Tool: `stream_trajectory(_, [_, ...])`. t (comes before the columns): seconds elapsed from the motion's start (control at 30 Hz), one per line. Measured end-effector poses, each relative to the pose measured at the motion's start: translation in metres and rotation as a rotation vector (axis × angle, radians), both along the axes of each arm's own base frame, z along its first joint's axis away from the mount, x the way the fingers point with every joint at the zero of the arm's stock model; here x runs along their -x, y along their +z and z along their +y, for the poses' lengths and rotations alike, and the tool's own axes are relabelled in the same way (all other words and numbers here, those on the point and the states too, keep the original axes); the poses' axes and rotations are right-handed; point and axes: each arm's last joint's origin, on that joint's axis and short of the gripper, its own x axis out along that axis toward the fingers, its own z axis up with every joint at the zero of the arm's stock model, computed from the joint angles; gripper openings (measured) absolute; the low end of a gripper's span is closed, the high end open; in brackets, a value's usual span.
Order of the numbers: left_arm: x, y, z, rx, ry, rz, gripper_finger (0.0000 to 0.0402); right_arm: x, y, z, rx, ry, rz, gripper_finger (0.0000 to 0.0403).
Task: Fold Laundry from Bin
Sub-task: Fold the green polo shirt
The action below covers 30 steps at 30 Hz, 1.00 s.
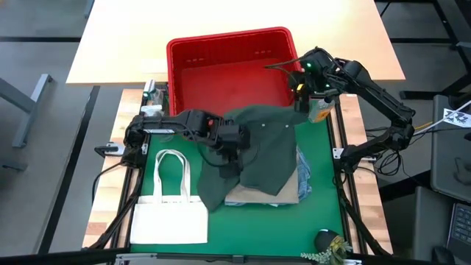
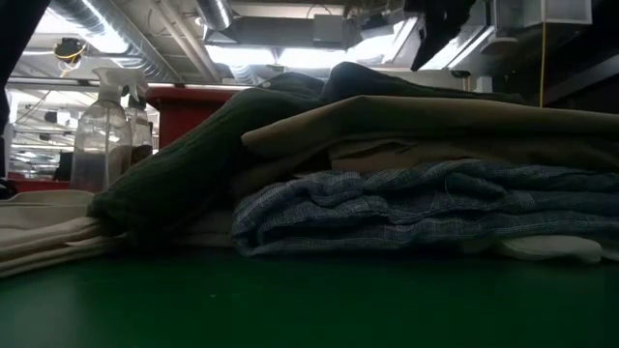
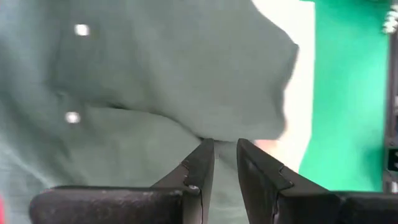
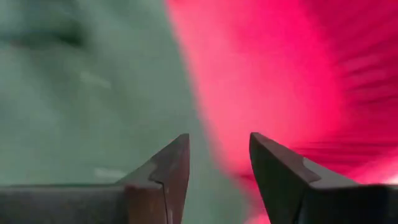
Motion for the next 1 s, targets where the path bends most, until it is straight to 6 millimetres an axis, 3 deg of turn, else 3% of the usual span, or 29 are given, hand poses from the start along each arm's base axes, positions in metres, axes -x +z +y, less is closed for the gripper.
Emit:
stream_trajectory(0.1, [0.002,0.0,-0.015,0.003,-0.036,-0.001,0.0065,0.001,-0.002,0.01,-0.362,-0.014,-0.107,0.0166])
stream_trajectory(0.2, [0.004,0.0,-0.028,0.008,-0.044,-0.004,0.0065,-0.001,-0.002,0.025,-0.672,0.078,-0.157,0.0166])
stream_trajectory(0.33, [0.007,0.0,-0.043,-0.005,-0.01,-0.017,0.0065,-0.009,-0.002,0.055,-0.811,0.236,-0.107,0.0166])
stream_trajectory(0.57, [0.014,0.0,-0.068,-0.024,-0.055,-0.025,0.0065,-0.025,-0.006,0.127,-0.689,0.373,0.071,0.0166])
stream_trajectory(0.8, [0.02,-0.002,-0.092,-0.025,-0.118,-0.02,0.0065,-0.03,-0.009,0.201,-0.445,0.18,0.095,0.0166])
stream_trajectory(1.0, [0.022,-0.005,-0.106,-0.026,-0.155,-0.018,0.0065,-0.035,-0.027,0.259,-0.34,0.017,0.055,0.0166])
